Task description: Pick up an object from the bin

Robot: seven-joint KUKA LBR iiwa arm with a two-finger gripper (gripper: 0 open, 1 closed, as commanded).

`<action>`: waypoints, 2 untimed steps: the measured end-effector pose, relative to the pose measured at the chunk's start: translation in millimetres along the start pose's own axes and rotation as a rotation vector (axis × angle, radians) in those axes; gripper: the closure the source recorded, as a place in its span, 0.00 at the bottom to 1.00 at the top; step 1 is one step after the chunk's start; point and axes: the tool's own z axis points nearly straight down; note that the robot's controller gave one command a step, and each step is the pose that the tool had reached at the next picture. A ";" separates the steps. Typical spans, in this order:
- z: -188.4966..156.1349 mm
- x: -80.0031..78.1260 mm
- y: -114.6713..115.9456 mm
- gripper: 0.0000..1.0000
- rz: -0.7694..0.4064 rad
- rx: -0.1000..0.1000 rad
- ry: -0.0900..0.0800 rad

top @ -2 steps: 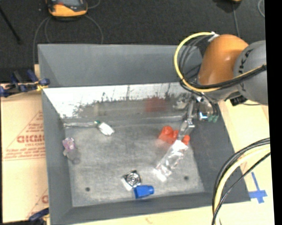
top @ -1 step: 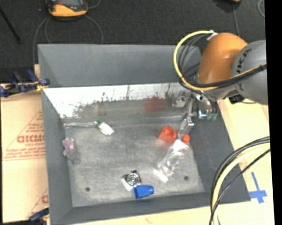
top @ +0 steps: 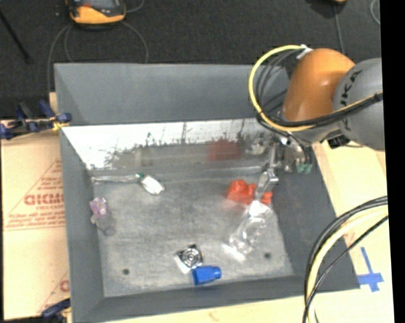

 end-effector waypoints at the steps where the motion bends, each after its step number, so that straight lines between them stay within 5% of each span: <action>1: -1.0 -0.9 -0.7 0.00 -0.004 0.003 -0.007; 2: 6.1 2.3 -0.4 1.00 -0.004 0.002 0.004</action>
Offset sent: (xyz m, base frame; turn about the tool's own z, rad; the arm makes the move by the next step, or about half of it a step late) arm -0.0020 0.0033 -0.0583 -0.0223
